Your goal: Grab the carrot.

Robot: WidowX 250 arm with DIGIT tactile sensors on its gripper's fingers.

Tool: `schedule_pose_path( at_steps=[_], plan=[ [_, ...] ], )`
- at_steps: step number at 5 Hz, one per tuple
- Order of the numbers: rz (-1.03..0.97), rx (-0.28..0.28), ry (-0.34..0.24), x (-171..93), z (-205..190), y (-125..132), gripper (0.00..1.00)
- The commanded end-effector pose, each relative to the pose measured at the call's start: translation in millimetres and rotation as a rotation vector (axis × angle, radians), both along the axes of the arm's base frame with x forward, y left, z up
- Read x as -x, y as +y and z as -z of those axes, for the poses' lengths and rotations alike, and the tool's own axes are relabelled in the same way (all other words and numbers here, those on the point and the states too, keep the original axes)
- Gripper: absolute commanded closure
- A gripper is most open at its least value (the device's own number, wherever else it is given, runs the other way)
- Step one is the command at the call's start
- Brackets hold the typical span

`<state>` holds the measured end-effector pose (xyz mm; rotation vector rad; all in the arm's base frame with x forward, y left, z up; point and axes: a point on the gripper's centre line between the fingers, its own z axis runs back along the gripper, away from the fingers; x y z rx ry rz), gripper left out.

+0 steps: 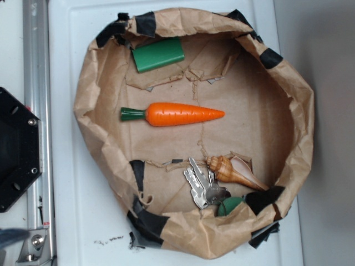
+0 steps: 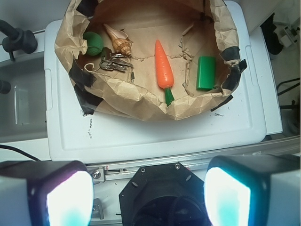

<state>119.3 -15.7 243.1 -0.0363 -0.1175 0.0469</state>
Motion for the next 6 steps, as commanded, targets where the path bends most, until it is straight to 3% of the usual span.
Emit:
schedule_pose_path(
  at_steps=[1,2,3,4,5,6],
  plan=[
    [0.000,0.000,0.000,0,0,0,0.00],
    [0.011,0.049,-0.072,-50,31,13,0.00],
    [-0.002,0.008,-0.068,-100,74,22,0.00],
    [0.028,-0.031,-0.012,-139,114,29,0.00],
    [0.117,-0.100,0.109,-137,165,20,0.00],
    [0.178,-0.174,0.223,-112,202,21,0.00]
  ],
)
